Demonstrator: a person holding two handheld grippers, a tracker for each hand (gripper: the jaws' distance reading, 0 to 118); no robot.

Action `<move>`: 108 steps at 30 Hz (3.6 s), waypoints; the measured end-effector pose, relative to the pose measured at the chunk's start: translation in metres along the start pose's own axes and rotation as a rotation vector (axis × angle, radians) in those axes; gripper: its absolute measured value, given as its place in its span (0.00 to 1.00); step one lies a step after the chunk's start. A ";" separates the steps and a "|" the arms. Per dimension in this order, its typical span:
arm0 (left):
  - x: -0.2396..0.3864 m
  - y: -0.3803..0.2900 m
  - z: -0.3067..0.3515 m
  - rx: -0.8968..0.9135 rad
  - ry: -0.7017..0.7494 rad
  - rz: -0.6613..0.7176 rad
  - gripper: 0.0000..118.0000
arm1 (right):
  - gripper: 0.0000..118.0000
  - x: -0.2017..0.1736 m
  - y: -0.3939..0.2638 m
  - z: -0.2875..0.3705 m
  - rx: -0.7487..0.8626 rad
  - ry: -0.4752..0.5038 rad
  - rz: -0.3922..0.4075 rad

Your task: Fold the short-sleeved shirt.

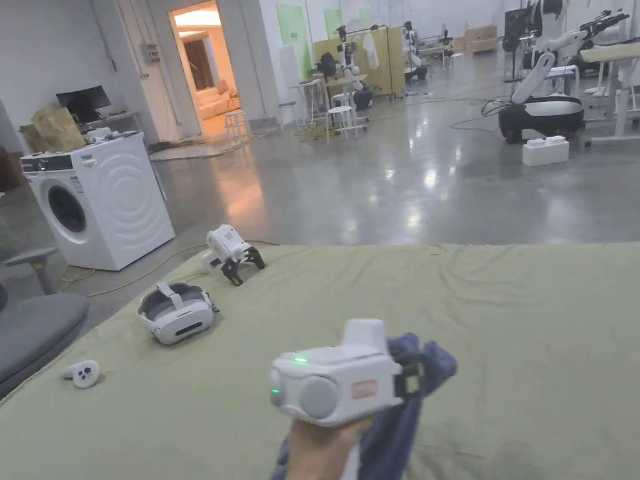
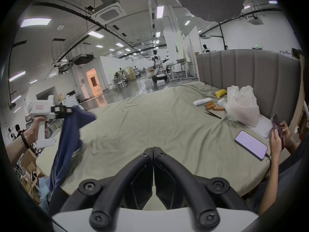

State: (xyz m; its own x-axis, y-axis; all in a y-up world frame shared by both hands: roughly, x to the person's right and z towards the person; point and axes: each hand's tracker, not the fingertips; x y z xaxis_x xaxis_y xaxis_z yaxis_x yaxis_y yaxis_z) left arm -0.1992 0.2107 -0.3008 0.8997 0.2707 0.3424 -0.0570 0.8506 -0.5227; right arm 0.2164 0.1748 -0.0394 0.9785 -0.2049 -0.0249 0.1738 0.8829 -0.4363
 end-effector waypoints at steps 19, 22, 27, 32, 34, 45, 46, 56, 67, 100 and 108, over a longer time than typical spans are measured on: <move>0.207 -0.186 -0.027 -0.170 -0.506 -0.021 0.86 | 0.00 0.026 -0.022 0.043 -0.010 -0.100 -0.004; 0.169 -0.137 0.053 0.039 -0.330 -0.159 0.85 | 0.00 0.012 -0.013 0.037 0.027 -0.039 0.040; 0.125 -0.090 0.193 0.348 0.072 -0.237 0.84 | 0.00 -0.016 0.012 0.037 0.134 0.041 0.102; 0.113 -0.092 0.288 0.529 0.343 -0.272 0.34 | 0.00 -0.038 0.032 0.044 0.191 0.079 0.151; 0.115 -0.095 0.312 0.558 0.421 -0.267 0.17 | 0.00 -0.043 0.038 0.049 0.221 0.100 0.152; 0.108 -0.115 0.328 0.432 0.470 -0.181 0.00 | 0.00 -0.053 0.044 0.054 0.258 0.113 0.192; 0.104 -0.114 0.324 0.416 0.467 -0.174 0.00 | 0.00 -0.053 0.044 0.054 0.256 0.112 0.193; -0.050 -0.136 0.170 -0.003 0.372 0.218 0.59 | 0.00 -0.033 0.022 0.040 0.156 0.082 0.121; -0.136 -0.168 0.011 -0.339 0.490 0.273 0.36 | 0.00 -0.012 0.006 0.016 0.005 -0.027 0.105; -0.119 -0.166 -0.001 -0.445 0.465 0.175 0.03 | 0.02 0.057 0.036 -0.331 -0.672 0.060 0.419; -0.089 -0.094 0.098 -0.110 0.333 0.189 0.03 | 0.02 0.039 0.088 -0.227 -0.374 0.094 0.337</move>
State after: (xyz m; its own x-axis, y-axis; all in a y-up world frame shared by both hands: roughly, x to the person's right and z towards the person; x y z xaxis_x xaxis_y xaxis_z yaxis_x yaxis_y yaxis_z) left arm -0.3168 0.1508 -0.2055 0.9699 0.2417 -0.0301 -0.2046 0.7415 -0.6390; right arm 0.2446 0.1489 -0.2830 0.9561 0.0126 -0.2927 -0.2179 0.6983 -0.6818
